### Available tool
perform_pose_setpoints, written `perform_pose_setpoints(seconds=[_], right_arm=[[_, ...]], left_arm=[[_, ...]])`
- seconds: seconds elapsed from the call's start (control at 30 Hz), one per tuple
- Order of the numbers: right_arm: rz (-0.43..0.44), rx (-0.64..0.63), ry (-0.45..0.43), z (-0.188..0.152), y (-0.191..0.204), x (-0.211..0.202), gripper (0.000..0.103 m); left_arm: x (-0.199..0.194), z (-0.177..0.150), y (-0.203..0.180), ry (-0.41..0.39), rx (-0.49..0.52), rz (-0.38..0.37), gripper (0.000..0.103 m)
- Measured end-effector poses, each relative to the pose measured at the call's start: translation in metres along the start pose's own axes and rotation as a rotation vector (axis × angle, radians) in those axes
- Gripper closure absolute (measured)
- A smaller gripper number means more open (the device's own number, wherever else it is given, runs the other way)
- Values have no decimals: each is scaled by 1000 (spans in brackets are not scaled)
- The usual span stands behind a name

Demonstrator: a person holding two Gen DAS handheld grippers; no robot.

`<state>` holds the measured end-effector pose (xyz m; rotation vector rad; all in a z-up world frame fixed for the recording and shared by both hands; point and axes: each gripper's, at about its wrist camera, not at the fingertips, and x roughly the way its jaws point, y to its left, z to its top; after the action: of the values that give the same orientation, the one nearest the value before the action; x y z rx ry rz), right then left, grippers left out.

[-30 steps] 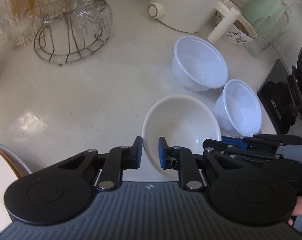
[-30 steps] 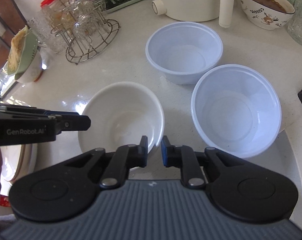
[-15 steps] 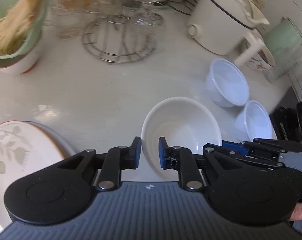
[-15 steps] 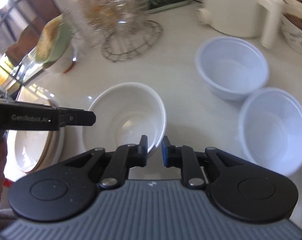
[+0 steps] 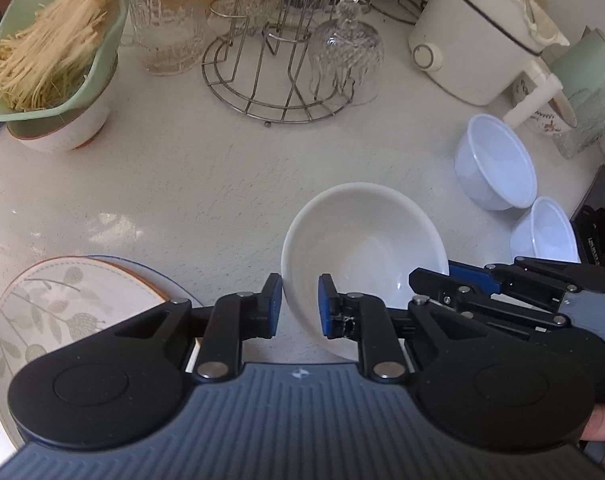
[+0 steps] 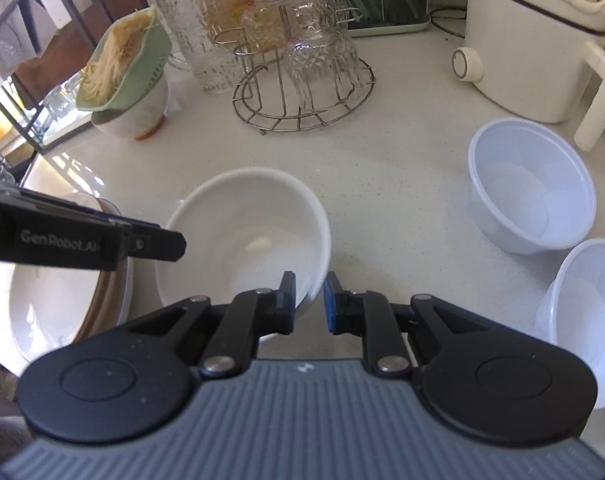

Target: Organize plates and bowls

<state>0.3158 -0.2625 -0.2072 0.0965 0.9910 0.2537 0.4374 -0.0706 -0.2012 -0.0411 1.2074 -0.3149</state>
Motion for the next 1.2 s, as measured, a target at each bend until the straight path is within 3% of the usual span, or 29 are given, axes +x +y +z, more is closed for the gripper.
perform_pose_setpoints(seconds=[0.23, 0.5, 0.93, 1.2], right_arm=[[3, 17, -26, -3, 8, -1, 84], [-23, 37, -113, 4, 9, -20, 80], [-30, 65, -272, 25, 9, -80, 80], [-60, 86, -372, 24, 6, -123, 80]], left_arm=[[0, 5, 8, -7, -13, 4, 80], [-22, 14, 5, -72, 20, -21, 66], [-97, 24, -18, -245, 61, -61, 65], [-124, 23, -42, -304, 104, -86, 65]])
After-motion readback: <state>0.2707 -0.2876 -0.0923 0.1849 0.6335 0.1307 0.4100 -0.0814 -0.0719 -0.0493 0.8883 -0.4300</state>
